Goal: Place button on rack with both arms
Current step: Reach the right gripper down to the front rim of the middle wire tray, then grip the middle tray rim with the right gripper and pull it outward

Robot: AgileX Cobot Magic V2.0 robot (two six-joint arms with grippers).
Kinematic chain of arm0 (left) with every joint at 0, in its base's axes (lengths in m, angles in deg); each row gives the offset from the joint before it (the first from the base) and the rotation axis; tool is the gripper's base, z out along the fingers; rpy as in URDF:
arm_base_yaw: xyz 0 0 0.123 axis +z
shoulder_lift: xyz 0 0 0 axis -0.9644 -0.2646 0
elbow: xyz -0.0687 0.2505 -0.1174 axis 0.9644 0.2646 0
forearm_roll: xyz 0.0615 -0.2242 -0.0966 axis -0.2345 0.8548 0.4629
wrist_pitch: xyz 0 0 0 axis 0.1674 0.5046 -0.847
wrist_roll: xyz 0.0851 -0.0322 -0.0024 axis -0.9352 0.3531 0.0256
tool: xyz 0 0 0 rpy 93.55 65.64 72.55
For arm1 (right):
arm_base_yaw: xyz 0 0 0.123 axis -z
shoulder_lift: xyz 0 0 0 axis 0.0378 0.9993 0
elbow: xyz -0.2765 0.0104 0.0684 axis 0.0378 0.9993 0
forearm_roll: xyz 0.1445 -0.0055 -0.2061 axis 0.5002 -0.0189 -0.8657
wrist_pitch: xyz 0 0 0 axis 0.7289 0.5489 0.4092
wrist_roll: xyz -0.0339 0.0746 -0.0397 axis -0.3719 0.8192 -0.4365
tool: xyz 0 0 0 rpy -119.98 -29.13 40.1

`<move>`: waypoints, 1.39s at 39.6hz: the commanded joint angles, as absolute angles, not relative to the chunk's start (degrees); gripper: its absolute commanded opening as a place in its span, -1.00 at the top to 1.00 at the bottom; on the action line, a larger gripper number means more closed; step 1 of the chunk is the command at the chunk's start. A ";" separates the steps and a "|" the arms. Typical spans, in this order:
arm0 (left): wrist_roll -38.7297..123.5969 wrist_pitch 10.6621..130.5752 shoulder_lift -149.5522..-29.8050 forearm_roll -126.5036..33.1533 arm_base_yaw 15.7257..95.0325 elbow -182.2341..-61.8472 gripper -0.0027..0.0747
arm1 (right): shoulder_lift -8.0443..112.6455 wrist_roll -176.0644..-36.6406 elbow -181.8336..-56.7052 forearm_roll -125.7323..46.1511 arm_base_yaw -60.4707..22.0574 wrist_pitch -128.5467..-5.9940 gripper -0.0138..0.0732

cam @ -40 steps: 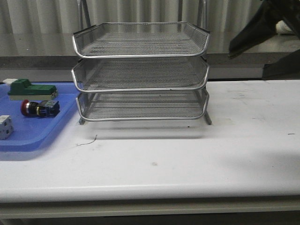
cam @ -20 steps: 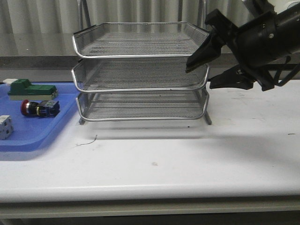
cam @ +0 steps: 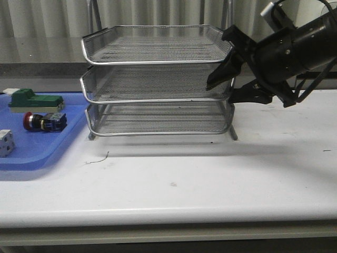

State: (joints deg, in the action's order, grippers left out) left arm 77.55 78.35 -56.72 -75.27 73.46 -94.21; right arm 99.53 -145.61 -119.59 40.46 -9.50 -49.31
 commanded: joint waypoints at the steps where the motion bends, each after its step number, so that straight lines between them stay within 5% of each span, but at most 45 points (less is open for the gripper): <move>1: 77.65 74.18 -57.25 -74.84 73.64 -96.23 -0.50 | 97.78 -145.97 -121.64 42.73 -9.50 -46.08 -0.10; 7: 77.65 74.18 -57.25 -74.84 73.64 -96.23 -0.50 | 97.78 -145.97 -121.64 42.67 -9.50 -44.33 0.22; 18: 77.65 74.18 -57.25 -74.84 73.64 -96.23 -0.50 | 97.78 -145.97 -121.64 41.09 -9.45 -41.33 0.42; 55: 77.65 74.18 -57.25 -74.84 73.64 -96.23 -0.50 | 97.78 -141.53 -121.64 24.67 -5.21 -28.28 0.43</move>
State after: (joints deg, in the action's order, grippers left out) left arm 77.55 78.44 -56.72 -75.27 73.46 -94.21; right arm 100.55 -141.05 -120.18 26.36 -5.55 -34.41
